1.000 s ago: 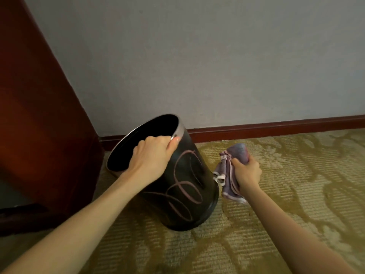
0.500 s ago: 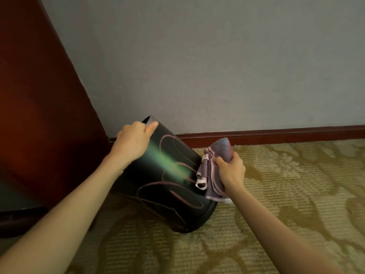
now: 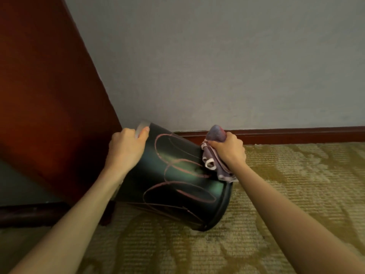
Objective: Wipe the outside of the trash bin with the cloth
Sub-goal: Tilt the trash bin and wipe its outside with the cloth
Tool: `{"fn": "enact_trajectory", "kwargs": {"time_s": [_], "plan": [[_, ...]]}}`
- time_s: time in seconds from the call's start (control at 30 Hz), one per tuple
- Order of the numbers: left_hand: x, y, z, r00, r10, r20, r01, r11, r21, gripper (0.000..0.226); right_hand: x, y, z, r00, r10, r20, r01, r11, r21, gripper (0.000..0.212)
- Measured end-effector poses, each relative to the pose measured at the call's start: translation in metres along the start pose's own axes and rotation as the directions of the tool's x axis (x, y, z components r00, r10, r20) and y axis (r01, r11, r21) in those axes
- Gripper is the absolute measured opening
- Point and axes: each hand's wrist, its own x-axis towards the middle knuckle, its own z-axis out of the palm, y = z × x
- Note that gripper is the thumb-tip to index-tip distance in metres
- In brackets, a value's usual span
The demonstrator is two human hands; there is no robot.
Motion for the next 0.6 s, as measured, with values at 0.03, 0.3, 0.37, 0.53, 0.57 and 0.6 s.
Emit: {"fn": "enact_trajectory", "kwargs": {"time_s": [0.03, 0.3, 0.37, 0.53, 0.57, 0.6], "plan": [[-0.002, 0.000, 0.000, 1.000, 0.017, 0.003, -0.017, 1.000, -0.007, 0.050, 0.004, 0.000, 0.000, 1.000, 0.013, 0.015, -0.013, 1.000, -0.016, 0.049], [0.009, 0.001, 0.005, 0.999, -0.032, 0.029, 0.029, 0.995, 0.094, 0.056, -0.020, -0.001, 0.008, 0.982, -0.104, -0.156, 0.089, 0.991, -0.103, 0.030], [0.013, 0.003, 0.007, 0.999, -0.021, 0.041, 0.016, 0.993, 0.120, 0.056, -0.037, 0.000, 0.008, 0.969, -0.121, -0.214, 0.109, 0.992, -0.067, 0.026], [0.026, 0.026, 0.011, 0.996, -0.044, 0.079, 0.032, 0.988, 0.154, 0.055, -0.086, 0.003, 0.012, 0.931, -0.101, -0.351, 0.128, 0.990, 0.056, 0.031], [0.028, 0.030, 0.012, 0.995, -0.042, 0.087, 0.028, 0.987, 0.157, 0.056, -0.097, 0.004, 0.015, 0.927, -0.101, -0.362, 0.142, 0.986, 0.089, 0.032], [0.030, 0.034, 0.013, 0.995, -0.030, 0.094, 0.015, 0.987, 0.159, 0.056, -0.106, 0.005, 0.018, 0.924, -0.103, -0.368, 0.155, 0.981, 0.115, 0.032]]}}
